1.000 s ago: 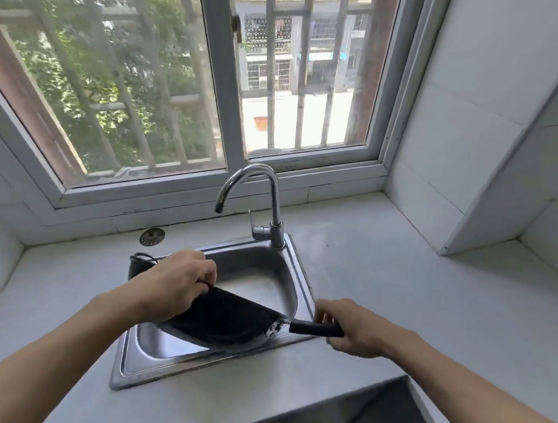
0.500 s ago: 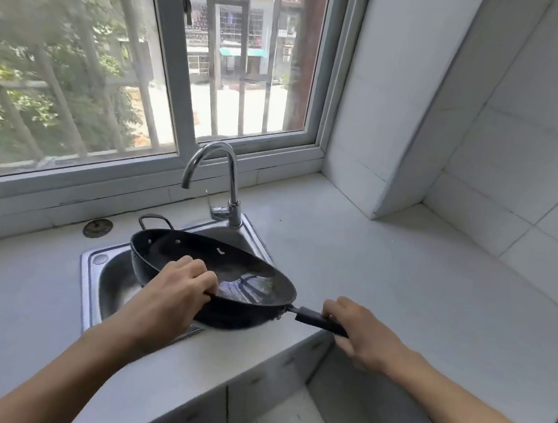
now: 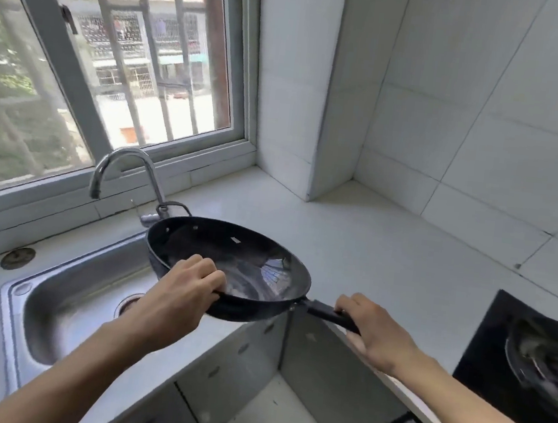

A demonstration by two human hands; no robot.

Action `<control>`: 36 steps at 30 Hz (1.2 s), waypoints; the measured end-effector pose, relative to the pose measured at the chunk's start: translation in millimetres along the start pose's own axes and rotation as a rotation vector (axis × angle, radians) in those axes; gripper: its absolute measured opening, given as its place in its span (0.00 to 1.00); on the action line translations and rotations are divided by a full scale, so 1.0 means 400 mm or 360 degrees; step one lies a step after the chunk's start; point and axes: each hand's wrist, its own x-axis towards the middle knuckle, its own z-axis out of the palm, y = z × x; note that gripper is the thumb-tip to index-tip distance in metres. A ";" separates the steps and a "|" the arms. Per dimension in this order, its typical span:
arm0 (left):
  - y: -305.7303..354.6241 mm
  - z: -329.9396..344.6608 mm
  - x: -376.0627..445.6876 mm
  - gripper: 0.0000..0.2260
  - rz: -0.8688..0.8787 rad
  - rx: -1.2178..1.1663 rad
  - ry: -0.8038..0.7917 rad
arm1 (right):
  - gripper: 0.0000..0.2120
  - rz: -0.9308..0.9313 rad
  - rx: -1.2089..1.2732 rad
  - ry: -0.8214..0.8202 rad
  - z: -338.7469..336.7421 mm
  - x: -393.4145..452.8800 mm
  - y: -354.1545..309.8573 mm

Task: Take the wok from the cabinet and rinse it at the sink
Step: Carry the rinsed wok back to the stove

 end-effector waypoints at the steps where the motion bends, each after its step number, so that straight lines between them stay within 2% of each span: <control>1: 0.028 0.007 0.025 0.03 0.0028 0.0004 -0.0008 | 0.15 0.0034 0.0009 0.0023 -0.012 -0.024 0.026; 8: 0.203 0.074 0.206 0.06 0.0228 0.0017 -0.0015 | 0.18 0.0284 0.0040 0.0167 -0.088 -0.177 0.204; 17: 0.335 0.167 0.428 0.06 0.0559 -0.0058 -0.0055 | 0.18 0.0675 0.0087 0.0418 -0.135 -0.331 0.325; 25: 0.338 0.274 0.631 0.06 0.0906 -0.0171 -0.0116 | 0.18 0.1057 0.0093 0.0542 -0.123 -0.345 0.364; 36: 0.282 0.401 0.859 0.08 0.1344 -0.0339 -0.0289 | 0.15 0.1634 0.0097 0.0655 -0.054 -0.271 0.310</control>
